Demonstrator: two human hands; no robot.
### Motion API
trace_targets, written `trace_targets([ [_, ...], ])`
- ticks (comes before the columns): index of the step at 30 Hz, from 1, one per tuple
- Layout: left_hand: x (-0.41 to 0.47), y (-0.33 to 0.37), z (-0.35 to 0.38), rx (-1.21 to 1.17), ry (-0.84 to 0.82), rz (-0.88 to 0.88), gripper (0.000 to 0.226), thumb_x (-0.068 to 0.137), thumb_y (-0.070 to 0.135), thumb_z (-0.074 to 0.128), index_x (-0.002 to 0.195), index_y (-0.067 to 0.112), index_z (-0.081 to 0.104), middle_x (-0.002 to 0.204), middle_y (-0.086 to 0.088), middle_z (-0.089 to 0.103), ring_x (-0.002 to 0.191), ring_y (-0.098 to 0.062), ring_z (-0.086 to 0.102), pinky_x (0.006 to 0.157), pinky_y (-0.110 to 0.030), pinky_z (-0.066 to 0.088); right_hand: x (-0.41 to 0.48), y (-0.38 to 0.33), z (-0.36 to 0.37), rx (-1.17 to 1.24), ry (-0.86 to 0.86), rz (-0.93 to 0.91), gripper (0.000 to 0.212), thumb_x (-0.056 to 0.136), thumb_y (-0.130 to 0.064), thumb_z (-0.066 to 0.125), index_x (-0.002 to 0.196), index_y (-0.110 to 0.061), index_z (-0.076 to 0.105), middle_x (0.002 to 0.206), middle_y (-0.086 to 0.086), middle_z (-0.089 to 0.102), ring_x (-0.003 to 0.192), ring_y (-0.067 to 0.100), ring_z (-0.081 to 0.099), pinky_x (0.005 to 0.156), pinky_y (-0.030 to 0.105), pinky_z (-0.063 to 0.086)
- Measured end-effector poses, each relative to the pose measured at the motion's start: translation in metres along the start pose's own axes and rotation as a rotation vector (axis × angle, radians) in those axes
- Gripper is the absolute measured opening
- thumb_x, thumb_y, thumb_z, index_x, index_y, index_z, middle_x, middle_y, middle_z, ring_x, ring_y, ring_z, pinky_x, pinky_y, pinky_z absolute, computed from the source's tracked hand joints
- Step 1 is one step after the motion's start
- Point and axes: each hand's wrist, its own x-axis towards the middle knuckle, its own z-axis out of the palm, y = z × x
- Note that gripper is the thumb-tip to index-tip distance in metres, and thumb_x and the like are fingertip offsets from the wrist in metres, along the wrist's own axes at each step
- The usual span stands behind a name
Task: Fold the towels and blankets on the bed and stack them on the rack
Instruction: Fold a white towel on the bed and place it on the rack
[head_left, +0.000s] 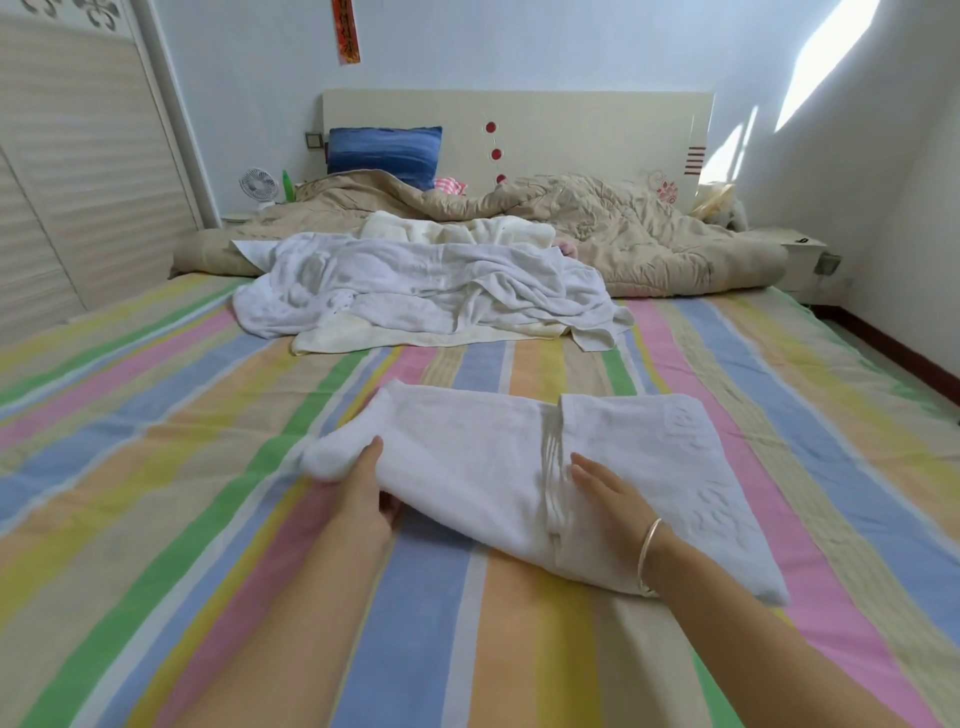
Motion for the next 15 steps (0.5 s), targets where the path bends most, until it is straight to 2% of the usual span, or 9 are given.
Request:
trace_targets([
  [2, 0.0, 0.001, 0.022, 0.055, 0.001, 0.086, 0.048, 0.084, 0.033, 0.071, 0.127, 0.021, 0.053, 0.123, -0.007, 0.065, 0.105, -0.027, 0.065, 0.092, -0.047, 0.053, -0.005, -0.002, -0.008, 0.173, 0.028, 0.027, 0.045, 0.096, -0.032, 0.055, 0.14, -0.024, 0.046, 0.136, -0.009, 0.049, 0.124, 0.007, 0.046, 0.11, 0.025, 0.028],
  [4, -0.009, 0.003, 0.055, 0.19, 0.015, 0.219, 0.044, 0.083, 0.031, 0.072, 0.122, 0.019, 0.054, 0.118, -0.007, 0.066, 0.102, -0.027, 0.066, 0.091, -0.048, 0.055, -0.005, -0.003, -0.019, 0.387, 0.047, 0.063, 0.048, 0.096, -0.027, 0.055, 0.141, -0.017, 0.043, 0.134, 0.002, 0.056, 0.12, 0.017, 0.055, 0.106, 0.03, 0.036],
  [6, -0.028, 0.003, 0.091, 0.433, -0.01, 0.411, 0.045, 0.085, 0.033, 0.068, 0.123, 0.011, 0.057, 0.118, -0.009, 0.066, 0.106, -0.029, 0.064, 0.093, -0.045, 0.053, -0.006, -0.006, -0.035, 0.586, 0.028, 0.101, 0.042, 0.098, -0.026, 0.051, 0.138, -0.016, 0.043, 0.131, 0.009, 0.059, 0.115, 0.026, 0.059, 0.098, 0.033, 0.043],
  [8, -0.05, -0.006, 0.127, 0.769, -0.084, 0.63, 0.047, 0.086, 0.042, 0.062, 0.121, 0.011, 0.06, 0.115, -0.012, 0.067, 0.107, -0.032, 0.062, 0.092, -0.042, 0.051, -0.008, -0.01, -0.056, 0.745, 0.024, 0.148, 0.039, 0.097, -0.033, 0.05, 0.133, -0.017, 0.047, 0.129, 0.01, 0.061, 0.114, 0.03, 0.06, 0.096, 0.04, 0.045],
  [11, -0.092, -0.037, 0.168, 1.226, -0.304, 0.943, 0.027, 0.091, 0.036, 0.053, 0.103, 0.015, 0.066, 0.098, -0.017, 0.065, 0.097, -0.039, 0.059, 0.076, -0.037, 0.047, -0.009, -0.007, -0.095, 0.948, 0.049, 0.155, 0.049, 0.094, -0.043, 0.051, 0.134, -0.015, 0.047, 0.128, 0.013, 0.062, 0.114, 0.035, 0.061, 0.099, 0.05, 0.045],
  [13, -0.114, -0.065, 0.181, 1.373, -0.551, 1.101, 0.026, 0.084, 0.034, 0.048, 0.092, 0.017, 0.067, 0.092, -0.016, 0.064, 0.098, -0.039, 0.057, 0.072, -0.035, 0.043, -0.009, -0.006, -0.122, 1.057, 0.062, 0.137, 0.067, 0.078, -0.048, 0.068, 0.131, -0.01, 0.05, 0.125, 0.017, 0.062, 0.11, 0.037, 0.063, 0.092, 0.051, 0.051],
  [15, -0.127, -0.089, 0.183, 1.562, -0.787, 1.156, 0.036, 0.078, 0.031, 0.048, 0.104, 0.019, 0.069, 0.103, -0.015, 0.066, 0.106, -0.036, 0.056, 0.084, -0.035, 0.044, -0.011, 0.0, -0.146, 1.068, 0.043, 0.137, 0.105, 0.038, -0.05, 0.091, 0.124, 0.0, 0.059, 0.12, 0.022, 0.064, 0.105, 0.04, 0.065, 0.08, 0.05, 0.056],
])
